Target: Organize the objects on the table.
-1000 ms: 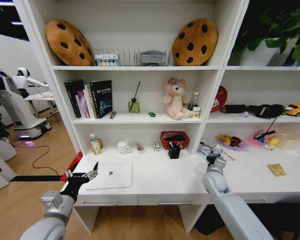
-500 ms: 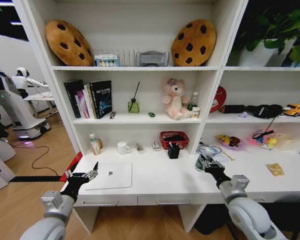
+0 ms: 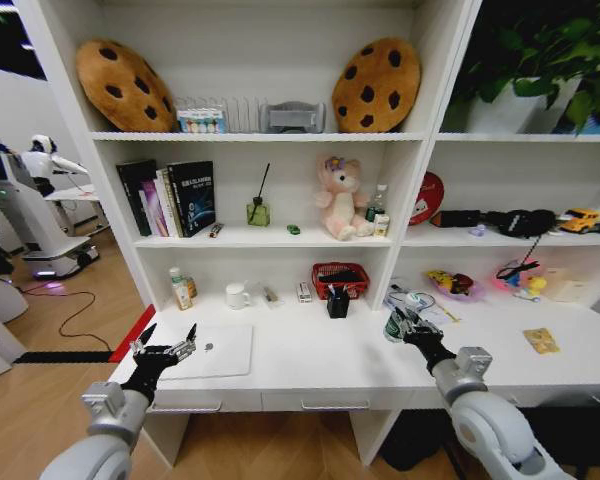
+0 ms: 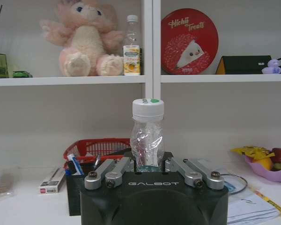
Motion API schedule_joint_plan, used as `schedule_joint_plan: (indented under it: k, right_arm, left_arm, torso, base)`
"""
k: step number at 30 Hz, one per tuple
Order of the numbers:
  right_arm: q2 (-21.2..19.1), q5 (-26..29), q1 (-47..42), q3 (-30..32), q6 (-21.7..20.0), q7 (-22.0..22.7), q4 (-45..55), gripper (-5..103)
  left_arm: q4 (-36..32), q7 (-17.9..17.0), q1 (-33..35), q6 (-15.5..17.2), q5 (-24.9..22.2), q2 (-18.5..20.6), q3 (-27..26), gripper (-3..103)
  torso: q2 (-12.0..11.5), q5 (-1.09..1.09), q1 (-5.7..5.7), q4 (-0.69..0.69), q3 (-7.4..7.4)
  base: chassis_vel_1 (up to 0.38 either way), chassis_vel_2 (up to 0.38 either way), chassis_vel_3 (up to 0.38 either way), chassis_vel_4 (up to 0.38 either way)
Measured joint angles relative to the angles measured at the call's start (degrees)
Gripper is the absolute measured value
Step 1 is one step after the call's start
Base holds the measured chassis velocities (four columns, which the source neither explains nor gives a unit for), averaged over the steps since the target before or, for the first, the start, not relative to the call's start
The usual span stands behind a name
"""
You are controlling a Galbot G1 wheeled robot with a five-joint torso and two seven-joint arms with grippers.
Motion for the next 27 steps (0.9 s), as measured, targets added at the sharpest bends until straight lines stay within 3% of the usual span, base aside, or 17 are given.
schedule_joint_plan:
  k: [2, 5, 6, 9, 14, 18, 19, 20, 22, 23, 24, 25, 26, 27]
  right_arm:
    - [0.02, 0.11, -0.08, -0.06, -0.02, 0.25, 0.36, 24]
    - [0.03, 0.16, -0.11, -0.09, -0.03, 0.34, 0.42, 24]
    - [0.13, 0.28, -0.27, -0.38, -0.09, 1.06, 0.76, 24]
    - [0.22, -0.17, -0.61, -0.81, -0.09, 1.99, 1.5, 24]
    - [0.39, -1.47, -1.33, -2.0, -0.27, 5.04, 3.5, 24]
    - [0.94, -1.85, -4.97, -2.45, -0.4, 6.85, 5.41, 24]
    - [2.16, 6.99, -11.01, -4.74, -3.99, 15.49, 10.93, 24]
    - [2.16, 6.99, -11.01, -4.74, -3.99, 15.49, 10.93, 24]
    - [2.5, 18.96, -13.75, -6.55, -5.83, 28.37, 15.52, 24]
    - [2.5, 18.96, -13.75, -6.55, -5.83, 28.37, 15.52, 24]
    - [1.77, 30.71, -13.83, -6.87, -5.8, 40.06, 16.6, 24]
    - [0.89, 39.5, -12.59, -6.21, -4.47, 48.99, 16.88, 24]
    - [0.39, 44.13, -11.43, -5.55, -2.84, 54.28, 16.93, 24]
    - [0.39, 44.13, -11.43, -5.55, -2.84, 54.28, 16.93, 24]
  left_arm:
    - [0.01, -0.02, 0.0, 0.0, 0.0, 0.0, 0.0, 100]
    - [0.01, -0.03, 0.0, 0.0, 0.0, 0.0, 0.0, 100]
    - [0.0, -0.05, 0.0, 0.0, 0.0, 0.0, -0.01, 100]
    - [0.01, -0.04, 0.0, 0.0, 0.0, 0.0, 0.0, 100]
    - [0.0, 0.02, 0.0, 0.0, 0.0, 0.0, 0.01, 100]
    - [0.0, 0.0, 0.0, 0.0, 0.0, -0.01, 0.01, 100]
    - [0.0, -0.05, 0.0, 0.0, 0.0, 0.0, -0.01, 100]
    - [0.0, -0.05, 0.0, 0.0, 0.0, 0.0, -0.01, 100]
    - [0.0, -0.02, 0.0, 0.0, 0.0, 0.0, -0.01, 100]
    - [0.0, -0.02, 0.0, 0.0, 0.0, 0.0, -0.01, 100]
    - [0.01, -0.04, 0.0, 0.0, 0.0, 0.01, -0.02, 100]
    - [0.0, -0.04, 0.0, 0.0, 0.0, 0.0, -0.01, 100]
    - [0.0, -0.04, 0.0, 0.0, 0.0, 0.0, -0.02, 100]
    - [0.0, -0.04, 0.0, 0.0, 0.0, 0.0, -0.02, 100]
  torso:
    - [0.02, -0.14, -0.01, 0.02, -0.01]
    - [0.01, -0.13, -0.01, 0.02, -0.01]
    - [0.01, -0.01, -0.02, 0.04, -0.01]
    - [0.01, -0.09, -0.01, 0.01, -0.01]
    - [0.0, -0.02, -0.01, -0.02, -0.01]
    - [0.0, -0.05, -0.02, 0.06, -0.01]
    - [0.01, -0.1, -0.03, 0.02, -0.02]
    - [0.01, -0.1, -0.03, 0.02, -0.02]
    - [0.03, -0.12, -0.03, -0.01, -0.03]
    - [0.03, -0.12, -0.03, -0.01, -0.03]
    - [0.03, -0.11, -0.03, -0.01, -0.03]
    - [0.02, -0.07, -0.03, 0.03, -0.02]
    - [0.02, -0.06, -0.03, 0.04, -0.02]
    - [0.02, -0.06, -0.03, 0.04, -0.02]
  base:
    - [-0.255, -0.238, 0.253, 0.226]
    - [-0.226, -0.235, 0.249, 0.256]
    - [-0.247, -0.282, 0.264, 0.256]
    - [-0.312, -0.302, 0.277, 0.282]
    - [-0.25, -0.258, 0.253, 0.239]
    - [-0.035, -0.09, 0.088, 0.036]
    - [0.062, 0.044, -0.063, -0.034]
    - [0.062, 0.044, -0.063, -0.034]
    - [0.067, 0.065, -0.079, -0.055]
    - [0.073, 0.065, -0.079, -0.076]
    - [0.03, 0.035, -0.063, -0.013]
    - [0.0, 0.0, 0.0, 0.0]
    - [0.0, 0.0, 0.0, 0.0]
    - [0.0, 0.0, 0.0, 0.0]
